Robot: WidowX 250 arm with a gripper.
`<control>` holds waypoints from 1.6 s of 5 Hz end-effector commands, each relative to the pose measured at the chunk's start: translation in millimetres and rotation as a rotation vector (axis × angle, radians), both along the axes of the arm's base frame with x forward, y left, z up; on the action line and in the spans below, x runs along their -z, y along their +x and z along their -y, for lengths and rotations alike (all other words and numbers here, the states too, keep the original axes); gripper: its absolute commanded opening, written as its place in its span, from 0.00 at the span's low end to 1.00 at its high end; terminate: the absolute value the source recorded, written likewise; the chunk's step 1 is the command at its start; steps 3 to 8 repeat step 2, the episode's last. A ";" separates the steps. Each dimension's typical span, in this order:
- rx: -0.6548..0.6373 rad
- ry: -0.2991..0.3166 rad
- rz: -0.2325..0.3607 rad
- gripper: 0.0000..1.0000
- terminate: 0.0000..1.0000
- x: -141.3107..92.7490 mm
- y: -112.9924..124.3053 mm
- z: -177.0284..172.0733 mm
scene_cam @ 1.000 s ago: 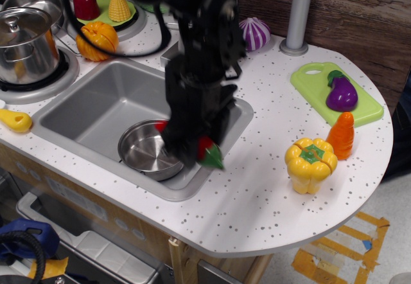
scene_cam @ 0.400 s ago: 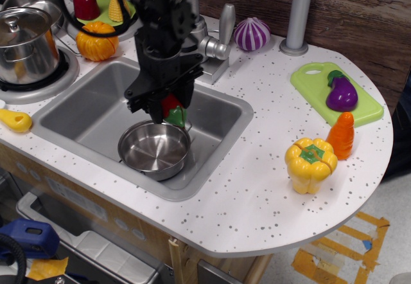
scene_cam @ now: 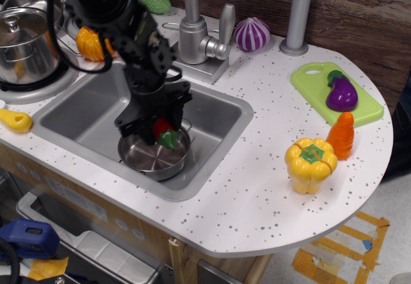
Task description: Put pepper in pot or pan
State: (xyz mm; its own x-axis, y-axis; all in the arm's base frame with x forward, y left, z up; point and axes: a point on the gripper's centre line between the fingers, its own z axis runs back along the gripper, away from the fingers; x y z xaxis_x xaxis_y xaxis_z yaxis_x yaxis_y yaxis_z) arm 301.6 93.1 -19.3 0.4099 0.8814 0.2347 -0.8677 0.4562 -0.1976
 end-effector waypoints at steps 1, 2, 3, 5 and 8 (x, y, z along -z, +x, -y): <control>0.007 0.002 0.032 1.00 0.00 -5.2 3.4 -3.9; 0.007 0.002 0.032 1.00 1.00 -5.2 3.4 -3.9; 0.007 0.002 0.032 1.00 1.00 -5.2 3.4 -3.9; 0.007 0.002 0.032 1.00 1.00 -5.2 3.4 -3.9; 0.007 0.002 0.032 1.00 1.00 -5.2 3.4 -3.9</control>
